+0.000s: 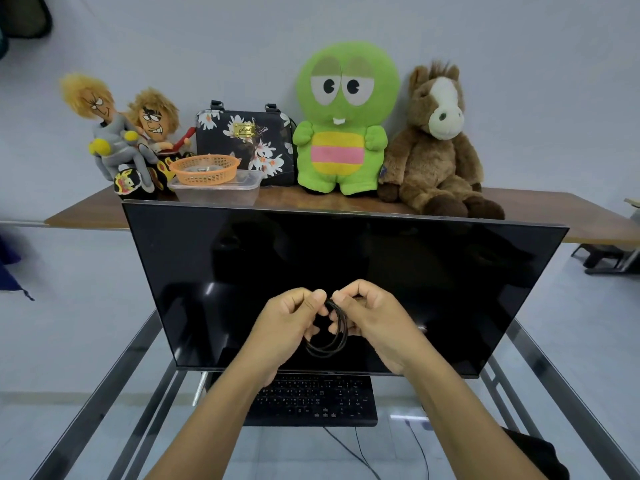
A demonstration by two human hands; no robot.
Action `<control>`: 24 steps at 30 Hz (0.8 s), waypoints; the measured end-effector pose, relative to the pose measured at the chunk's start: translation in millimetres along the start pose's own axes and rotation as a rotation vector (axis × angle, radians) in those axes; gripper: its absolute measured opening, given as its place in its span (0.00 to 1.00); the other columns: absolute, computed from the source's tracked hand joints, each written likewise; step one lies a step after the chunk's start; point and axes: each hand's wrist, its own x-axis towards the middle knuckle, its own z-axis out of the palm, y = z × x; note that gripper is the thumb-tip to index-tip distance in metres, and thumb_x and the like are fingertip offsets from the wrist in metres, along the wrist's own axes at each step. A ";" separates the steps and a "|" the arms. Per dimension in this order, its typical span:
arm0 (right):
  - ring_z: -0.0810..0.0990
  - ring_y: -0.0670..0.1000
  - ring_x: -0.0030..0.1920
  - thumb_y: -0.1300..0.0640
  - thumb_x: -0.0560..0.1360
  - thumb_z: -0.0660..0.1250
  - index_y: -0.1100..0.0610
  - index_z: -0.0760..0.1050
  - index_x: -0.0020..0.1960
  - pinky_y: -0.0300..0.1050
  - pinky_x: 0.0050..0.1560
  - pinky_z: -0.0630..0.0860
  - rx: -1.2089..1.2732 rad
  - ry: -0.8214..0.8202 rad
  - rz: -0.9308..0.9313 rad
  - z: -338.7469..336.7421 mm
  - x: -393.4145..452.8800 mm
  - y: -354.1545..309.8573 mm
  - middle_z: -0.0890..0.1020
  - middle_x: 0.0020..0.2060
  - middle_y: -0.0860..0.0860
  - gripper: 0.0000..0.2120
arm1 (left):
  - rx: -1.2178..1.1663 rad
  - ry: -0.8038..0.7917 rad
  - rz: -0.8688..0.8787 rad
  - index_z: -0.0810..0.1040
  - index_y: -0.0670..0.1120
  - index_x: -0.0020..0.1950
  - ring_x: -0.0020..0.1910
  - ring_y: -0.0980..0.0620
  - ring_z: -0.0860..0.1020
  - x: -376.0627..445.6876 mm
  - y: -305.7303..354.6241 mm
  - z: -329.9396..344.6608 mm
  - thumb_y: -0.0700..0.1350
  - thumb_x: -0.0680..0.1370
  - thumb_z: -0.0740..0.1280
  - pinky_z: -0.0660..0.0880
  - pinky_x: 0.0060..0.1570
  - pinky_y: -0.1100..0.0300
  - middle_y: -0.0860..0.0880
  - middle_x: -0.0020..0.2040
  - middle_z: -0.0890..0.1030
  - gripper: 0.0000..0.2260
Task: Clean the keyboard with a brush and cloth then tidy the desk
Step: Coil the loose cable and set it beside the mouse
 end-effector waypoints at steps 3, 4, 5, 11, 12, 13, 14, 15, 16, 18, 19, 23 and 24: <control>0.84 0.46 0.46 0.45 0.80 0.60 0.54 0.81 0.50 0.41 0.51 0.79 -0.187 0.003 -0.045 2.0 -5.7 -0.7 0.86 0.45 0.50 0.16 | 0.153 0.166 0.072 0.77 0.48 0.37 0.31 0.56 0.75 4.4 -5.3 4.7 0.54 0.79 0.62 0.76 0.36 0.65 0.51 0.33 0.79 0.14; 0.83 0.44 0.47 0.43 0.79 0.61 0.52 0.82 0.49 0.39 0.51 0.79 -0.234 -0.011 -0.055 1.4 -7.8 -0.6 0.86 0.46 0.49 0.16 | 0.204 0.196 0.099 0.77 0.50 0.37 0.32 0.55 0.75 5.5 -7.0 5.4 0.54 0.79 0.62 0.74 0.35 0.63 0.50 0.34 0.80 0.13; 0.83 0.42 0.47 0.43 0.77 0.64 0.50 0.82 0.49 0.36 0.50 0.78 -0.278 -0.024 -0.062 1.1 -9.4 -0.6 0.85 0.45 0.47 0.13 | 0.241 0.211 0.123 0.77 0.51 0.37 0.31 0.55 0.75 5.9 -8.6 6.3 0.54 0.79 0.63 0.73 0.33 0.63 0.49 0.34 0.80 0.13; 0.82 0.48 0.45 0.55 0.78 0.66 0.56 0.83 0.46 0.45 0.55 0.77 -0.281 0.022 0.018 1.1 -7.3 5.2 0.85 0.42 0.50 0.08 | 0.329 0.220 0.212 0.76 0.51 0.42 0.23 0.60 0.68 0.1 -14.9 15.6 0.54 0.78 0.63 0.65 0.24 0.66 0.57 0.29 0.77 0.09; 0.82 0.47 0.46 0.56 0.79 0.65 0.58 0.82 0.47 0.45 0.57 0.76 -0.212 -0.014 0.054 0.2 -7.6 6.3 0.85 0.42 0.50 0.09 | 0.317 0.222 0.219 0.76 0.52 0.45 0.23 0.60 0.69 0.0 -15.3 15.7 0.54 0.78 0.63 0.66 0.24 0.65 0.57 0.31 0.79 0.07; 0.81 0.46 0.45 0.56 0.80 0.63 0.59 0.82 0.48 0.45 0.57 0.75 -0.131 -0.050 0.089 -0.3 -8.2 7.0 0.85 0.42 0.49 0.11 | 0.300 0.217 0.222 0.76 0.54 0.48 0.23 0.60 0.70 0.3 -16.3 15.0 0.53 0.78 0.63 0.67 0.25 0.65 0.56 0.33 0.80 0.05; 0.81 0.45 0.45 0.57 0.81 0.61 0.60 0.81 0.50 0.45 0.57 0.73 -0.036 -0.077 0.120 -0.5 -8.4 8.0 0.84 0.41 0.48 0.11 | 0.282 0.206 0.229 0.76 0.55 0.52 0.25 0.61 0.72 0.4 -17.2 14.0 0.51 0.79 0.63 0.69 0.27 0.66 0.57 0.37 0.81 0.04; 0.81 0.45 0.44 0.57 0.82 0.60 0.60 0.81 0.53 0.44 0.55 0.73 0.070 -0.096 0.146 -0.8 -8.7 8.0 0.84 0.41 0.48 0.12 | 0.265 0.184 0.239 0.77 0.57 0.55 0.29 0.62 0.75 0.5 -18.6 12.6 0.49 0.79 0.62 0.71 0.31 0.68 0.58 0.40 0.82 0.06; 0.81 0.45 0.44 0.58 0.82 0.59 0.60 0.80 0.55 0.44 0.54 0.72 0.179 -0.100 0.170 -1.7 -8.2 8.2 0.83 0.41 0.49 0.12 | 0.251 0.149 0.248 0.78 0.56 0.57 0.36 0.64 0.77 0.5 -20.1 11.3 0.48 0.80 0.62 0.72 0.37 0.70 0.59 0.44 0.82 0.08; 0.82 0.47 0.44 0.60 0.82 0.58 0.61 0.79 0.59 0.44 0.52 0.73 0.362 -0.087 0.205 -4.2 -7.3 8.8 0.83 0.43 0.51 0.13 | 0.241 0.066 0.240 0.79 0.55 0.58 0.47 0.64 0.78 0.7 -21.7 9.1 0.46 0.81 0.60 0.72 0.45 0.70 0.60 0.49 0.82 0.10; 0.82 0.48 0.45 0.61 0.82 0.58 0.61 0.79 0.60 0.45 0.53 0.73 0.401 -0.088 0.194 -5.4 -8.0 9.4 0.84 0.44 0.52 0.13 | 0.251 0.037 0.238 0.79 0.55 0.57 0.48 0.63 0.78 1.1 -21.6 8.2 0.45 0.81 0.60 0.72 0.46 0.69 0.60 0.49 0.82 0.10; 0.80 0.45 0.46 0.62 0.77 0.66 0.57 0.80 0.59 0.40 0.51 0.75 0.268 -0.108 0.014 -4.6 -12.7 14.3 0.83 0.44 0.50 0.11 | 0.305 0.045 0.248 0.80 0.54 0.53 0.44 0.63 0.79 4.3 -19.0 9.6 0.46 0.81 0.61 0.72 0.43 0.71 0.60 0.43 0.82 0.09; 0.80 0.43 0.44 0.62 0.76 0.68 0.56 0.81 0.57 0.37 0.48 0.76 0.189 -0.056 -0.023 -3.5 -13.2 15.4 0.83 0.42 0.48 0.10 | 0.323 0.047 0.244 0.80 0.55 0.52 0.44 0.62 0.79 5.1 -18.5 12.0 0.47 0.81 0.61 0.72 0.42 0.71 0.59 0.43 0.82 0.08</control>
